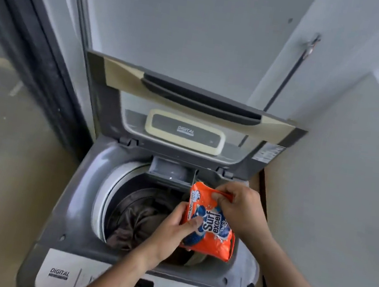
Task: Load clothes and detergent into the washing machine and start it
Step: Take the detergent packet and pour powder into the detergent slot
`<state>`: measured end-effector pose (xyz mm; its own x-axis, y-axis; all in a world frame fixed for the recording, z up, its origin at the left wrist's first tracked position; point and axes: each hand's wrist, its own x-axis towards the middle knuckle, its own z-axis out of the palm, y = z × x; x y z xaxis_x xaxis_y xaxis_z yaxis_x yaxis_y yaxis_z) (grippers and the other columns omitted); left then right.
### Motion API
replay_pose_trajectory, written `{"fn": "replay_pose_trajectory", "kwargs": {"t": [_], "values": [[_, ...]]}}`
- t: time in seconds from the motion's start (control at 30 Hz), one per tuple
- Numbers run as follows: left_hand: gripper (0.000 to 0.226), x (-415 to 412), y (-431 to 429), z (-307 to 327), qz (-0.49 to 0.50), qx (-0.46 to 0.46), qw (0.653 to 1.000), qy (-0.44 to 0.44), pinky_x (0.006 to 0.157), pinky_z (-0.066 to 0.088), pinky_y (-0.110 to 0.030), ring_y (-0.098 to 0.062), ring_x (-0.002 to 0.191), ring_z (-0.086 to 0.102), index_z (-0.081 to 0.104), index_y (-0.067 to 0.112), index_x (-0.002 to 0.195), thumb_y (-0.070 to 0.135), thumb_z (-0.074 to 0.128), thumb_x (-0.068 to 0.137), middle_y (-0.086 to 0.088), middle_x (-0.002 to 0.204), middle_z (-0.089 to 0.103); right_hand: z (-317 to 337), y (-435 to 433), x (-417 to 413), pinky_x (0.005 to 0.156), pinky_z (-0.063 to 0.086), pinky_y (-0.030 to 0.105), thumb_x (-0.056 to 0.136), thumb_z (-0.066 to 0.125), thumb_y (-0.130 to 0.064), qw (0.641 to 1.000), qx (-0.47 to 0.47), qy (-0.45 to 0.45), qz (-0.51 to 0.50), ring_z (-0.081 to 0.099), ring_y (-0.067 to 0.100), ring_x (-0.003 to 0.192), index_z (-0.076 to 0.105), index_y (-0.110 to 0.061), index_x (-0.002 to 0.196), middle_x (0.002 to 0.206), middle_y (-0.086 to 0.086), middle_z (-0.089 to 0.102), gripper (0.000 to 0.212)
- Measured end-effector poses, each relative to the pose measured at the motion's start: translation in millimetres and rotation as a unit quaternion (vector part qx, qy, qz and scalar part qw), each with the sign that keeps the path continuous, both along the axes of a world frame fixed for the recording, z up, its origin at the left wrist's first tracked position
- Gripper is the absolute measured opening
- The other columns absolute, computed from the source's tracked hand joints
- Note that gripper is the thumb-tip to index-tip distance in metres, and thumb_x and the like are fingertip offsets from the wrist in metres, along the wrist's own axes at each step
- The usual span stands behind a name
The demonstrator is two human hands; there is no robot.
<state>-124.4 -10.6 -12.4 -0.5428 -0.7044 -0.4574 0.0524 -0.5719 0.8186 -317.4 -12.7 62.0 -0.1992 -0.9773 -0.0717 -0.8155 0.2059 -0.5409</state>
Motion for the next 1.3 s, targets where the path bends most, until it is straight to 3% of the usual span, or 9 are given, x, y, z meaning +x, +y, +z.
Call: {"fn": "replay_pose_trajectory", "kwargs": {"t": [0.2,0.37,0.47,0.7,0.87,0.93,1.07,1.3], "values": [[0.043,13.8,-26.7,-32.7,0.001,0.025,1.000,-0.016,0.069,0.063,-0.031,-0.012,0.109,0.084,0.060,0.028,0.140,0.049,0.067,0.103,0.012,0.123,0.086,-35.0,-47.3,14.7,0.084,0.064,0.045,0.100,0.079,-0.022,0.998,0.054,0.010,-0.002,0.074,0.017,0.089,0.082,-0.020,0.100,0.095,-0.005,0.080,0.004],[0.034,12.0,-55.8,-61.7,0.007,0.049,0.999,-0.005,0.065,0.062,-0.030,-0.016,0.109,0.084,0.061,0.029,0.141,0.045,0.064,0.111,0.007,0.129,0.085,-55.7,-82.8,13.8,0.068,0.051,0.018,0.104,0.075,-0.026,0.996,0.087,0.023,0.006,0.069,-0.001,0.080,0.078,-0.028,0.100,0.085,-0.021,0.069,0.005],[0.036,8.7,-67.7,-74.5,0.013,0.062,0.998,0.003,0.062,0.062,-0.029,-0.018,0.108,0.084,0.061,0.026,0.140,0.047,0.064,0.111,0.003,0.130,0.084,-64.7,-102.0,15.1,0.065,0.049,0.013,0.105,0.074,-0.030,0.993,0.115,0.013,0.005,0.070,-0.001,0.079,0.076,-0.030,0.103,0.088,-0.021,0.070,0.003],[0.032,1.8,-76.8,-93.4,0.026,0.081,0.996,0.020,0.057,0.060,-0.028,-0.017,0.100,0.084,0.060,0.022,0.142,0.038,0.063,0.114,-0.001,0.131,0.084,-77.4,-126.4,20.8,0.067,0.054,0.026,0.102,0.070,-0.030,0.983,0.165,0.076,0.037,0.071,0.008,0.083,0.077,-0.030,0.102,0.094,-0.010,0.078,0.007],[0.036,2.3,-79.3,-96.2,0.033,0.092,0.994,0.042,0.054,0.059,-0.030,-0.015,0.089,0.082,0.062,0.021,0.145,0.040,0.061,0.114,-0.001,0.124,0.085,-82.3,-131.1,38.3,0.098,0.056,0.049,0.104,0.063,-0.051,0.979,0.133,0.150,0.031,0.070,0.018,0.092,0.076,-0.036,0.100,0.093,-0.013,0.078,0.020],[0.037,3.1,-79.6,-93.3,0.039,0.096,0.994,0.044,0.051,0.054,-0.031,-0.011,0.080,0.078,0.063,0.018,0.144,0.041,0.059,0.115,0.001,0.113,0.085,-83.8,-134.0,44.3,0.102,0.050,0.051,0.104,0.061,-0.056,0.977,0.136,0.165,-0.002,0.070,0.021,0.095,0.077,-0.036,0.098,0.092,-0.011,0.077,0.025],[0.043,4.0,-80.1,-89.6,0.039,0.095,0.994,0.041,0.050,0.046,-0.033,-0.007,0.069,0.073,0.062,0.013,0.143,0.046,0.054,0.116,0.009,0.095,0.082,-89.2,-136.9,56.2,0.104,0.041,0.057,0.105,0.062,-0.047,0.972,0.146,0.177,-0.046,0.068,0.027,0.102,0.077,-0.034,0.095,0.094,-0.008,0.076,0.022],[0.051,4.1,-79.7,-93.6,0.051,0.103,0.992,0.045,0.047,0.044,-0.033,-0.011,0.064,0.070,0.063,0.007,0.140,0.050,0.054,0.115,0.001,0.095,0.080,-94.0,-139.9,61.2,0.103,0.043,0.057,0.104,0.064,-0.044,0.971,0.151,0.169,-0.072,0.068,0.030,0.104,0.079,-0.032,0.099,0.097,-0.005,0.077,0.020]]}}
